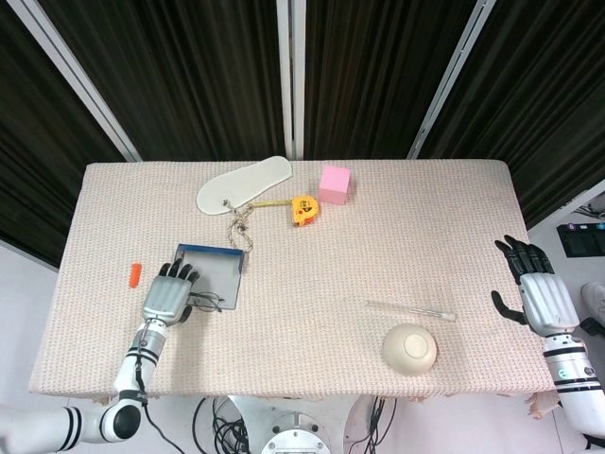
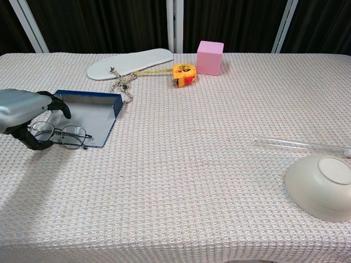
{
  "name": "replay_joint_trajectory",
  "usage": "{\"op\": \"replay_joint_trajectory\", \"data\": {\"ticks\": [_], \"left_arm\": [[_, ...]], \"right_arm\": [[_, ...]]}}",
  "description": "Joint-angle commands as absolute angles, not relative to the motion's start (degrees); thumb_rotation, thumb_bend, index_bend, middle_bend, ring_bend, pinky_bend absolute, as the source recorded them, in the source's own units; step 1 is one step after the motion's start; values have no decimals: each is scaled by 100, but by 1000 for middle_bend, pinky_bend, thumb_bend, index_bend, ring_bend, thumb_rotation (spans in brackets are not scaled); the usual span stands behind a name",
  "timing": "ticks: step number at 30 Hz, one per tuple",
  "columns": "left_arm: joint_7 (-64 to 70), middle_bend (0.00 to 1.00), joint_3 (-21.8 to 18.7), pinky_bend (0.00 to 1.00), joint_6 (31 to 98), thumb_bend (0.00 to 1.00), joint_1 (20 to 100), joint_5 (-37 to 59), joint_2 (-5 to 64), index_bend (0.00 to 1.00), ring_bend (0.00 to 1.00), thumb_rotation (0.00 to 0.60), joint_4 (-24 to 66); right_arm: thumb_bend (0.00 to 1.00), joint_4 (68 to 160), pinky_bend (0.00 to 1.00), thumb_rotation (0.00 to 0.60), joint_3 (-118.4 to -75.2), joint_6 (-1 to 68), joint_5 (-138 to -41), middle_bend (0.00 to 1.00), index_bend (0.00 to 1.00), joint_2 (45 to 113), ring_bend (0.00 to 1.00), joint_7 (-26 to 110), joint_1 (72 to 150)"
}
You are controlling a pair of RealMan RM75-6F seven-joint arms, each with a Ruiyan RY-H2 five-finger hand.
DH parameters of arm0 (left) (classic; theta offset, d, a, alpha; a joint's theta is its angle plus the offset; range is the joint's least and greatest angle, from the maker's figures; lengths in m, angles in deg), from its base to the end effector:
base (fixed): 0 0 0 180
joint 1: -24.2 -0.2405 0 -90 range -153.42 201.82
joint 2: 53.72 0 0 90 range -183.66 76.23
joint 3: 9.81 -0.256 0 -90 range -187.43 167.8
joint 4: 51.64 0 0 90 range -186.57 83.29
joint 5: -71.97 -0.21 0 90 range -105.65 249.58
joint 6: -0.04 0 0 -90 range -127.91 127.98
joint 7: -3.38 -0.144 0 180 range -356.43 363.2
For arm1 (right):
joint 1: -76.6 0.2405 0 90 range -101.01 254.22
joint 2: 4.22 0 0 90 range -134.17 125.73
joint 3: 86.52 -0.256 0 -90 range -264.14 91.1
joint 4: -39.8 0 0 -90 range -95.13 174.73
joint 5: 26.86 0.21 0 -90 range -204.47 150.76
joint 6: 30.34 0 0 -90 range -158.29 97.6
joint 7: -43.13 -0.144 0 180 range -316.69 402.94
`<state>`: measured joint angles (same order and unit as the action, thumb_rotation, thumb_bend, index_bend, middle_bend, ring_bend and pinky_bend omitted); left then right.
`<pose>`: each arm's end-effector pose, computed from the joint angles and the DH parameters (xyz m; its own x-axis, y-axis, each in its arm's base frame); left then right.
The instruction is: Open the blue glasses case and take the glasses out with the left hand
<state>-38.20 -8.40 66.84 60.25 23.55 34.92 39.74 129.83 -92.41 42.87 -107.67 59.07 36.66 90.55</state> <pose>-0.2157 0.2876 -0.0177 0.6221 0.3432 0.7037 0.7786 -0.1767 -0.6022 -0.3051 -0.2419 0.1543 0.3281 -0.0899 0.9404 -0.9445 -0.0505 0.3247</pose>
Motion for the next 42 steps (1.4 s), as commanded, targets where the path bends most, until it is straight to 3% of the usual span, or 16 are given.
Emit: {"op": "replay_joint_trajectory", "data": {"ticks": [1, 7, 23, 33, 42], "left_arm": [[-3703, 109, -826, 119, 6632, 321, 5998, 2254, 3488, 285, 0, 600, 3944], [-3429, 111, -841, 122, 6483, 324, 5957, 2017, 3500, 341, 0, 600, 3774], [-3287, 149, -781, 125, 6267, 391, 5907, 1982, 3545, 623, 0, 600, 3609], [-3171, 196, -741, 126, 6470, 408, 5820, 1683, 3418, 723, 0, 600, 3940], [-3366, 210, -789, 126, 6567, 411, 5834, 1398, 3335, 742, 0, 600, 4439]], "right_arm": [[351, 12981, 0, 600, -9238, 4274, -10767, 0, 0, 5913, 0, 3679, 9062], [351, 12989, 0, 600, -9236, 4271, -10759, 0, 0, 5921, 0, 3709, 9062], [351, 12972, 0, 600, -9235, 4232, -10740, 0, 0, 5928, 0, 3707, 9075], [350, 12977, 0, 600, -9221, 4215, -10758, 0, 0, 5931, 0, 3711, 9082], [350, 13018, 0, 600, -9211, 4247, -10797, 0, 0, 5920, 0, 3718, 9074]]}}
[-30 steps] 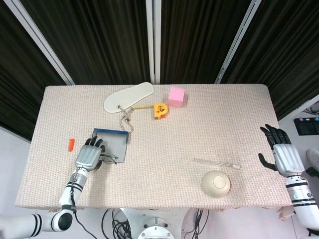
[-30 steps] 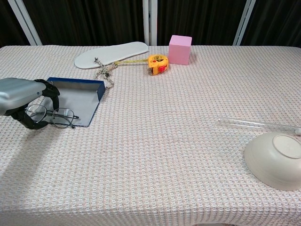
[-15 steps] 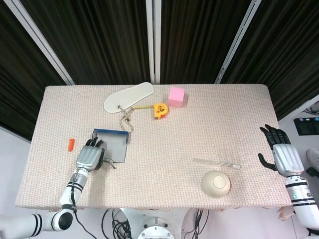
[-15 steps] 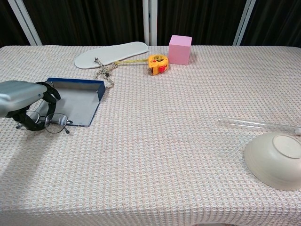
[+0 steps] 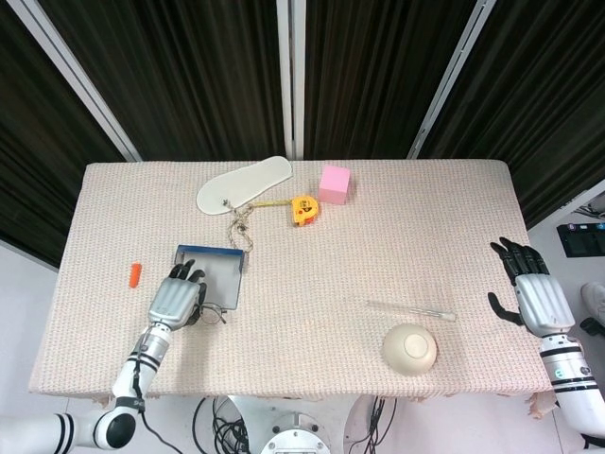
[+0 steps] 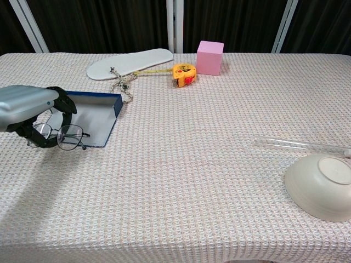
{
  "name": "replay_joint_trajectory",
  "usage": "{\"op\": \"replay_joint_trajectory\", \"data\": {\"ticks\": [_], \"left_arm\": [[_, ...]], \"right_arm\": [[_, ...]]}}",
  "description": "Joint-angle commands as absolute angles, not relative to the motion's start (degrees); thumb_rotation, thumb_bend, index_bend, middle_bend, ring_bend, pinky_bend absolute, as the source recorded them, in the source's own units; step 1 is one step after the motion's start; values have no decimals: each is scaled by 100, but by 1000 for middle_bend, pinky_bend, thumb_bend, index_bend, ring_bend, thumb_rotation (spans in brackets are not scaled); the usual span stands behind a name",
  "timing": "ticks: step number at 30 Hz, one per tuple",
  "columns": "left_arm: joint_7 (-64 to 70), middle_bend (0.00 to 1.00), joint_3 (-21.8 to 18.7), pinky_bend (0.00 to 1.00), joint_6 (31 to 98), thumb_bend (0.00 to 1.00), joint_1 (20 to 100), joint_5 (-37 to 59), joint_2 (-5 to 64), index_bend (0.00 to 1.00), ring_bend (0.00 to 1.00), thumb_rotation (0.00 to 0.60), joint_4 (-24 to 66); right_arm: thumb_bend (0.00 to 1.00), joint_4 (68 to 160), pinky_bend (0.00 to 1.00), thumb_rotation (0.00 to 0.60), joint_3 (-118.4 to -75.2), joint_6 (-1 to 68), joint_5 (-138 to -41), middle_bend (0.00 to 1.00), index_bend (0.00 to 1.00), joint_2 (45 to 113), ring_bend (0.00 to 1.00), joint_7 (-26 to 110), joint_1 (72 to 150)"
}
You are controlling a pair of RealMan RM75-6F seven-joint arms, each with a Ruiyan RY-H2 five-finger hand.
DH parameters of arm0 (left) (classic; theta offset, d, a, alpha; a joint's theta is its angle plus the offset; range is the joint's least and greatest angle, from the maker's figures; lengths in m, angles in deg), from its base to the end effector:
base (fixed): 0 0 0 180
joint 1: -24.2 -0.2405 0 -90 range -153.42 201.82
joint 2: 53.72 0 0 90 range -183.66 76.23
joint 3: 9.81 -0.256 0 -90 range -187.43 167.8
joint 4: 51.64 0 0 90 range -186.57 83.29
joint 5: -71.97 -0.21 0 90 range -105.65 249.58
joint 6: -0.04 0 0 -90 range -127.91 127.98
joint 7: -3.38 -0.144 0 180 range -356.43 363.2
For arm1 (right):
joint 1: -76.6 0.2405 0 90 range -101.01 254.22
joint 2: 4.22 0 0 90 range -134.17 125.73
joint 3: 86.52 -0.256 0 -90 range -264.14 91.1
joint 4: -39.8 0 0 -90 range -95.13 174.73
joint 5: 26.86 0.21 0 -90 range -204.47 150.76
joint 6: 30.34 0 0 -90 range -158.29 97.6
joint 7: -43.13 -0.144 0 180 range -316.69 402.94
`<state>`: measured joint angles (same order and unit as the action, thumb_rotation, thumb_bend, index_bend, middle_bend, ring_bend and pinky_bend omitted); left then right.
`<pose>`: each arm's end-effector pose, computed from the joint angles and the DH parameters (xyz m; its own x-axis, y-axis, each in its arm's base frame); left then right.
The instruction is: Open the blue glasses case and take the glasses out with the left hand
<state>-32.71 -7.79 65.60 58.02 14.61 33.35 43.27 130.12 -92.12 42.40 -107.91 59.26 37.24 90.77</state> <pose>-0.1964 0.2760 -0.0142 0.5603 0.3132 0.7668 0.8273 -0.2571 -0.4995 -0.3035 -0.2415 0.1504 0.3327 -0.1034 0.9374 -0.9428 -0.0587 0.3281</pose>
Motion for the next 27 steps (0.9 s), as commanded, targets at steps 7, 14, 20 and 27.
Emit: {"op": "replay_joint_trajectory", "data": {"ticks": [7, 14, 20, 27], "left_arm": [[-3960, 210, -847, 126, 6551, 411, 6035, 1240, 3668, 742, 0, 600, 4748], [-4390, 211, -954, 126, 6527, 411, 6135, 1279, 4094, 735, 0, 600, 4677], [-4565, 208, -1064, 126, 6505, 410, 6162, 1204, 4285, 678, 0, 600, 4415], [-4302, 137, -1136, 116, 6339, 365, 6145, 1092, 4086, 69, 0, 600, 4514]], "right_arm": [[350, 13062, 0, 600, -9198, 4319, -10864, 0, 0, 5870, 0, 3650, 9042], [350, 13070, 0, 600, -9191, 4373, -10925, 0, 0, 5818, 0, 3528, 9018], [351, 13068, 0, 600, -9191, 4384, -10938, 0, 0, 5797, 0, 3487, 9012], [351, 13061, 0, 600, -9188, 4343, -10918, 0, 0, 5818, 0, 3531, 9030]]}}
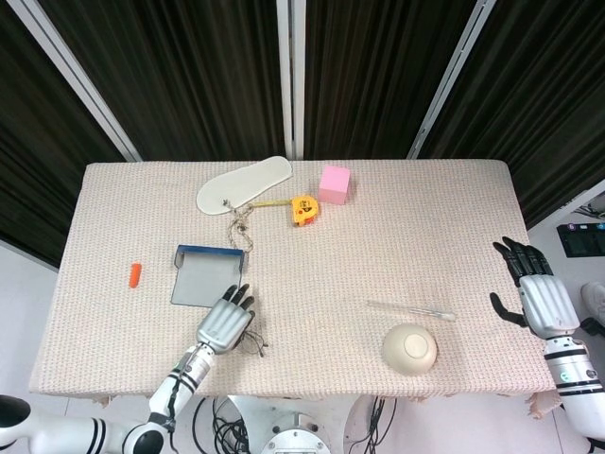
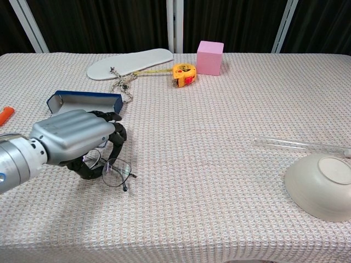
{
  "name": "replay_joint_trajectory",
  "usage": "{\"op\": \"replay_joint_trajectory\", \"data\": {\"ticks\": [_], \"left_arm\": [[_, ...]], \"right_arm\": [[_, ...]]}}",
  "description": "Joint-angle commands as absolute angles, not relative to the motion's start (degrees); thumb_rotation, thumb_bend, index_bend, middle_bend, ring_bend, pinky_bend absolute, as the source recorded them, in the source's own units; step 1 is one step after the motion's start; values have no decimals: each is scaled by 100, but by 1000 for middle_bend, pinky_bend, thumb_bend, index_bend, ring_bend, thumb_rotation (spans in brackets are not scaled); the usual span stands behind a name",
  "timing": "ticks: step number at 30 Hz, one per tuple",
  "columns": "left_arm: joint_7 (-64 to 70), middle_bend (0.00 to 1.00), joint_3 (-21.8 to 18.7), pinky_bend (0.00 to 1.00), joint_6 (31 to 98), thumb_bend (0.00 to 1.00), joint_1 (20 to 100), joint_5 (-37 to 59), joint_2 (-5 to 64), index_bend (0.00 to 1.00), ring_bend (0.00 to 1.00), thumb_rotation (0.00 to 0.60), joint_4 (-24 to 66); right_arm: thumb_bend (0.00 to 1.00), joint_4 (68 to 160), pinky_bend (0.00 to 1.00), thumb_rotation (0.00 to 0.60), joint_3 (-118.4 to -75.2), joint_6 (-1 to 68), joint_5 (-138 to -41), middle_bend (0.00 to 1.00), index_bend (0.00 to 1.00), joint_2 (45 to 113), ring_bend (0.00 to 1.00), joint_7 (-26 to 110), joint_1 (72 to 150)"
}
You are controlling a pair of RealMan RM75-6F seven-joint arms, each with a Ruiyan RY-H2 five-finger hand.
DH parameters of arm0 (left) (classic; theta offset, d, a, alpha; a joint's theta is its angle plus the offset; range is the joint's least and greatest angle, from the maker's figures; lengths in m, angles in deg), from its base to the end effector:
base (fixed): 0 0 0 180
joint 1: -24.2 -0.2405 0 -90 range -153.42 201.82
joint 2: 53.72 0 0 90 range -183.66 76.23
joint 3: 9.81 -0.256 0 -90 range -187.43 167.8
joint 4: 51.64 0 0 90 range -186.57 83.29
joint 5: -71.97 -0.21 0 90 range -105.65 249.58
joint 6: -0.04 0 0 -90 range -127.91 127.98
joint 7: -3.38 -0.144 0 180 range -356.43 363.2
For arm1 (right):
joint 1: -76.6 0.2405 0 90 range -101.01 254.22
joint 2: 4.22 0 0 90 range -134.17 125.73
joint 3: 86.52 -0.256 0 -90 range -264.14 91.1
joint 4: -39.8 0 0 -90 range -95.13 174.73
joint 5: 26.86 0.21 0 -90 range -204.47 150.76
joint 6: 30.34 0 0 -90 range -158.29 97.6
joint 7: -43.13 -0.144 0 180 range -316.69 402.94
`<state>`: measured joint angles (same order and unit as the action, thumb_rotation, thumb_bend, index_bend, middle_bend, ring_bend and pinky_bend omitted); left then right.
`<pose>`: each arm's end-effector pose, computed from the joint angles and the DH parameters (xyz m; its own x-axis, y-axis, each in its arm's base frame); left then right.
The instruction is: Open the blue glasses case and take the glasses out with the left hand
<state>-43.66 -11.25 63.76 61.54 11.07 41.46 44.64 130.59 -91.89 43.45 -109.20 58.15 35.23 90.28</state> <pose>-0.1440 0.2429 -0.0661 0.6743 0.2855 0.6810 0.7111 -0.4998 -0.4945 -0.3020 -0.2381 0.1566 0.3153 -0.0939 0.9443 -0.9482 -0.0706 0.3096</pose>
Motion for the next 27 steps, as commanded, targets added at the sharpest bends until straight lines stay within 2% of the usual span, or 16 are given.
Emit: {"op": "replay_joint_trajectory", "data": {"ticks": [1, 4, 10, 15, 20, 23, 25, 27], "left_arm": [[-4272, 129, -1136, 115, 6349, 359, 6137, 1064, 4062, 44, 0, 600, 4532], [-4200, 112, -1150, 114, 6411, 349, 6101, 948, 3981, 2, 0, 600, 4592], [-4321, 105, -1210, 110, 6623, 349, 5992, 917, 3660, 0, 0, 600, 4982], [-4181, 99, -1207, 107, 7179, 349, 5749, 562, 3139, 24, 0, 600, 5376], [-3012, 99, -1153, 103, 8046, 349, 5313, -487, 2505, 81, 0, 600, 4896], [-2239, 97, -1081, 97, 8392, 340, 5037, -644, 2136, 83, 0, 600, 4542], [-1732, 83, -1063, 89, 8406, 311, 4899, -587, 1852, 83, 0, 600, 4456], [-1040, 38, -1168, 79, 8146, 286, 4814, -583, 1417, 75, 0, 600, 4418]], "right_arm": [[351, 13063, 0, 600, -9188, 4344, -10916, 0, 0, 5821, 0, 3539, 9029], [351, 13067, 0, 600, -9194, 4350, -10902, 0, 0, 5826, 0, 3561, 9027], [351, 13061, 0, 600, -9195, 4335, -10887, 0, 0, 5836, 0, 3579, 9032], [351, 13067, 0, 600, -9199, 4364, -10903, 0, 0, 5825, 0, 3555, 9023], [351, 13088, 0, 600, -9188, 4435, -10958, 0, 0, 5842, 0, 3626, 9005], [351, 13124, 0, 600, -9165, 4457, -10984, 0, 0, 5870, 0, 3768, 8997], [350, 13142, 0, 600, -9151, 4477, -10984, 0, 0, 5894, 0, 3909, 8988], [349, 13192, 0, 600, -9144, 4495, -10947, 0, 0, 5916, 0, 4098, 8971]]}}
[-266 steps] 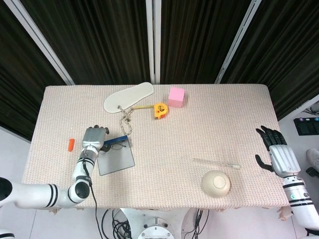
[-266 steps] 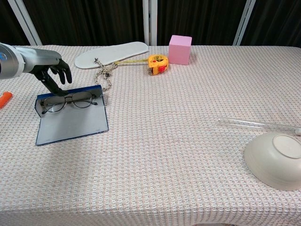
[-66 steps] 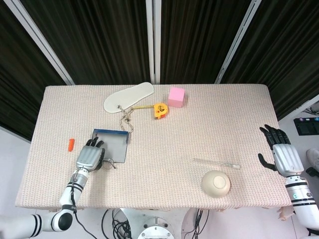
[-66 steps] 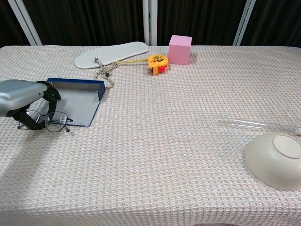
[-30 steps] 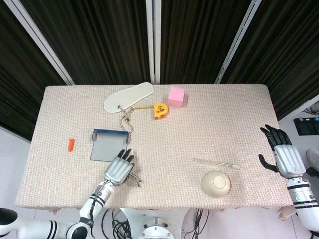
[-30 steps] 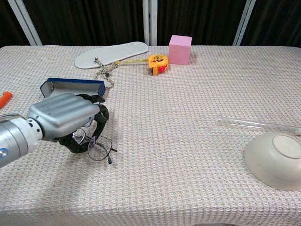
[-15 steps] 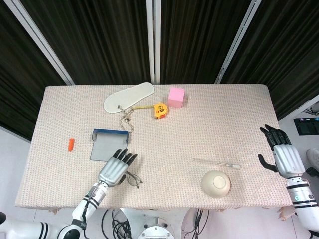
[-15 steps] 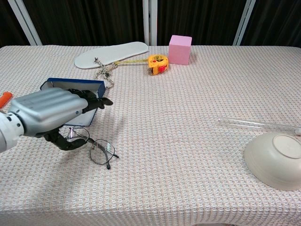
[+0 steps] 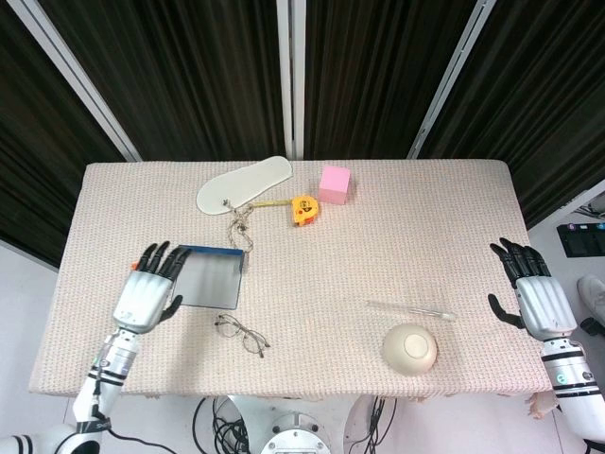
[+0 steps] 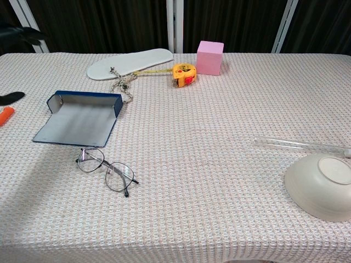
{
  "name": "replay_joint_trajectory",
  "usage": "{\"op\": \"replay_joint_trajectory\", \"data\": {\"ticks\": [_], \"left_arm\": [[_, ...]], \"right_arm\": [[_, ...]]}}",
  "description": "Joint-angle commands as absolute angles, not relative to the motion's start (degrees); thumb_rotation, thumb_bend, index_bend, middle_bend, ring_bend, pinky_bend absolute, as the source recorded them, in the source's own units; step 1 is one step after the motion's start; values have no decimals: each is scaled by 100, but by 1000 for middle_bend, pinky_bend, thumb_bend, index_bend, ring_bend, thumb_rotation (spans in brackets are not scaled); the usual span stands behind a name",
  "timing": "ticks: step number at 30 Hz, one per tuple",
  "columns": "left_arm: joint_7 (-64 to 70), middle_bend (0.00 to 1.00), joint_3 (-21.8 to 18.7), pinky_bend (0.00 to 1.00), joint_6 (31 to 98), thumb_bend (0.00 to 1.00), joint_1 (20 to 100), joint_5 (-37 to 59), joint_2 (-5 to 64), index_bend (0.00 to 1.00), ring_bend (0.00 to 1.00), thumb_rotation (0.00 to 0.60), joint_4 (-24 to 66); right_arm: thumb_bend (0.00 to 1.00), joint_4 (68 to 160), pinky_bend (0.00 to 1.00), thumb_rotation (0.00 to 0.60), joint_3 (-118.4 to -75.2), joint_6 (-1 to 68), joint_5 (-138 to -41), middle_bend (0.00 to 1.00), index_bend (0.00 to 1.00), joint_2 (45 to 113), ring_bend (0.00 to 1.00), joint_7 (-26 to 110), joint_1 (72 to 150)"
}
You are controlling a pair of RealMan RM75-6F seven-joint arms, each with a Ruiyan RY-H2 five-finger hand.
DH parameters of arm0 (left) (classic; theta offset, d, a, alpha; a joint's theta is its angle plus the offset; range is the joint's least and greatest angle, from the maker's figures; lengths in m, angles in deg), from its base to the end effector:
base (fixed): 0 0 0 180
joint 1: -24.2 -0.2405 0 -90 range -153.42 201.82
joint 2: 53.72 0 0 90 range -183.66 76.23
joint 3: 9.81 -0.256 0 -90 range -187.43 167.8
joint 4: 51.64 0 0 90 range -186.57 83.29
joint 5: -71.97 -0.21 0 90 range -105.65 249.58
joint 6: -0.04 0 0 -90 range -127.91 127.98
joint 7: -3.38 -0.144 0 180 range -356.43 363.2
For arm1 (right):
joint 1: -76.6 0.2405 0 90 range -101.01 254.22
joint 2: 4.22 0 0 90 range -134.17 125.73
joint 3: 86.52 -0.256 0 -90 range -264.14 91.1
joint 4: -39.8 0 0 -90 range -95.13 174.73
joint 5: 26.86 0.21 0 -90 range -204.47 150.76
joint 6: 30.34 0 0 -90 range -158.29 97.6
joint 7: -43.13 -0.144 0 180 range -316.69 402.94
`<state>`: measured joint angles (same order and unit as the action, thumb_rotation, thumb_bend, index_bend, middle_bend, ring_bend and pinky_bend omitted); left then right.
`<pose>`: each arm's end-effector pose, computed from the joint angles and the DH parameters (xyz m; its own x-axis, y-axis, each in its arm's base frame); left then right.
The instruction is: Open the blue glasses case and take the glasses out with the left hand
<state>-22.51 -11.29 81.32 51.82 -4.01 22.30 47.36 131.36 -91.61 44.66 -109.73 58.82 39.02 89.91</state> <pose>-0.2079 0.2578 0.0710 0.5334 0.0169 0.8457 0.8184 -0.2631 -0.5109 -0.2979 -0.2343 0.1524 0.3566 -0.0812 0.9307 -0.9329 -0.0839 0.3501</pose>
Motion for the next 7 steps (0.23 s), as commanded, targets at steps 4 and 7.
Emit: {"op": "replay_joint_trajectory", "data": {"ticks": [4, 7], "left_arm": [[-146, 0, -1325, 32, 7823, 255, 4651, -596, 821, 30, 0, 600, 4258], [189, 0, -1287, 20, 8026, 234, 4451, -686, 833, 14, 0, 600, 3962]], "right_arm": [[348, 13304, 0, 600, -9152, 4541, -10887, 0, 0, 5932, 0, 4346, 8943], [347, 13343, 0, 600, -9161, 4571, -10863, 0, 0, 5944, 0, 4438, 8930]]}}
